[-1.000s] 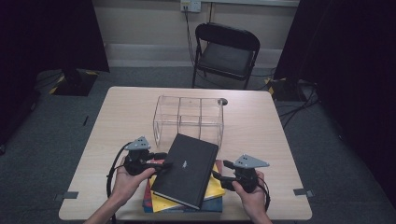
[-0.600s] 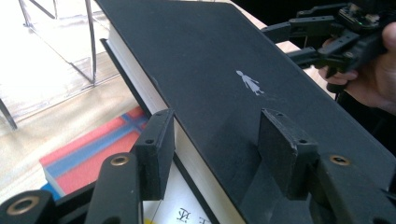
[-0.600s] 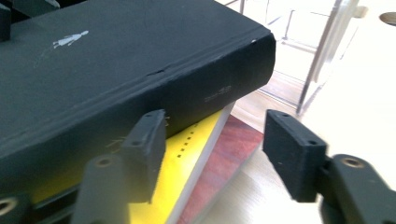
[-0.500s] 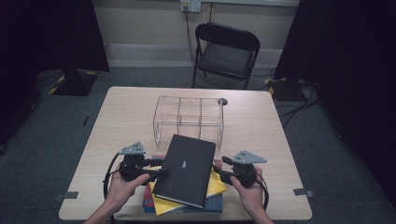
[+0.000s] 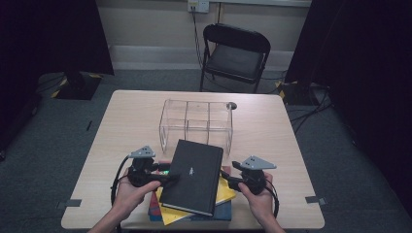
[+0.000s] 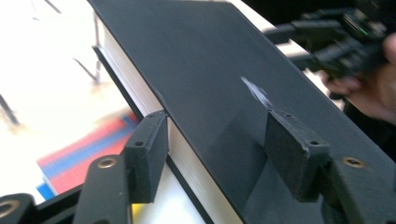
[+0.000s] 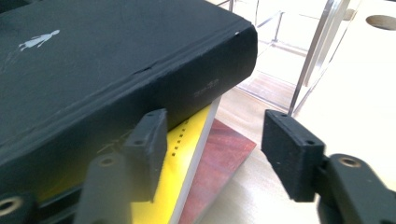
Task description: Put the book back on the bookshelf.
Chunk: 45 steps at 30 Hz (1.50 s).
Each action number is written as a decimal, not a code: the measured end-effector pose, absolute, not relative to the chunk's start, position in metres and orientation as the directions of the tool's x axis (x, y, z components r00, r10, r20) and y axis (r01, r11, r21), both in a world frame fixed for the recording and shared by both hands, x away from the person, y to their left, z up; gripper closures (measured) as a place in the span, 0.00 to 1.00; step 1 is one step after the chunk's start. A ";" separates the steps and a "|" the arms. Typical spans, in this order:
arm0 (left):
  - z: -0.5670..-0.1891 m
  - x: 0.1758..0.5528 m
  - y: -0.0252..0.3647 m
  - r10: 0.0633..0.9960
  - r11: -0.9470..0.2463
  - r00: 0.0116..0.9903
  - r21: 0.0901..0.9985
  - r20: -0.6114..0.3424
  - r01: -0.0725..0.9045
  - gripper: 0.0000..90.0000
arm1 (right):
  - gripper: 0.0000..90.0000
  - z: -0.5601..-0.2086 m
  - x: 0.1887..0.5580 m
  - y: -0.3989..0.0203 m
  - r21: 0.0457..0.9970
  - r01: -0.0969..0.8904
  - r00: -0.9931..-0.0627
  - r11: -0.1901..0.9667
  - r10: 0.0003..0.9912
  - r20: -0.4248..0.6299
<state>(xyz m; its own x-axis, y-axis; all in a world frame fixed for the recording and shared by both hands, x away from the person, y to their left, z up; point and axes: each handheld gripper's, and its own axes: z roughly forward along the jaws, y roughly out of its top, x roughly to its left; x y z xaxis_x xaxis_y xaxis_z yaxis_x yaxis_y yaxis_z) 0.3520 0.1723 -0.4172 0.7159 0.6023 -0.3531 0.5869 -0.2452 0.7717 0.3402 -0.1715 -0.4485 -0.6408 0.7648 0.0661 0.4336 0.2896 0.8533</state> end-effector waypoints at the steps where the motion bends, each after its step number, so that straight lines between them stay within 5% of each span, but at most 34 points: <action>1: -0.415 0.361 0.171 0.609 -0.239 0.706 0.765 -0.361 0.598 0.40 | 0.44 -0.449 0.339 -0.172 0.852 0.435 -0.645 0.290 0.761 0.071; 11: -0.421 0.385 0.168 0.649 -0.148 0.628 0.738 -0.429 0.658 0.40 | 0.41 -0.449 0.333 -0.173 0.858 0.425 -0.656 0.289 0.751 0.072; 13: -0.423 0.382 0.166 0.645 -0.143 0.620 0.726 -0.447 0.673 0.48 | 0.41 -0.449 0.332 -0.172 0.858 0.421 -0.655 0.293 0.753 0.064; 24: -0.432 0.385 0.175 0.563 -0.009 0.540 0.648 -0.626 0.761 0.59 | 0.39 -0.450 0.333 -0.173 0.857 0.426 -0.658 0.291 0.749 0.073; 45: -0.416 0.371 0.183 0.486 0.010 0.555 0.639 -0.675 0.769 0.62 | 0.39 -0.448 0.333 -0.175 0.861 0.422 -0.659 0.283 0.748 0.077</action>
<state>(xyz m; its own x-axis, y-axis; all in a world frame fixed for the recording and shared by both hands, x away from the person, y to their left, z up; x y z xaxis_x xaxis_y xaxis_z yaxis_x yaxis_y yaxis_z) 0.3705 0.1830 -0.4155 0.5546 0.4864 -0.6751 0.7691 0.0099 0.6390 0.3335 -0.1745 -0.4476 -0.6592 0.7480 0.0768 0.4217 0.2831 0.8614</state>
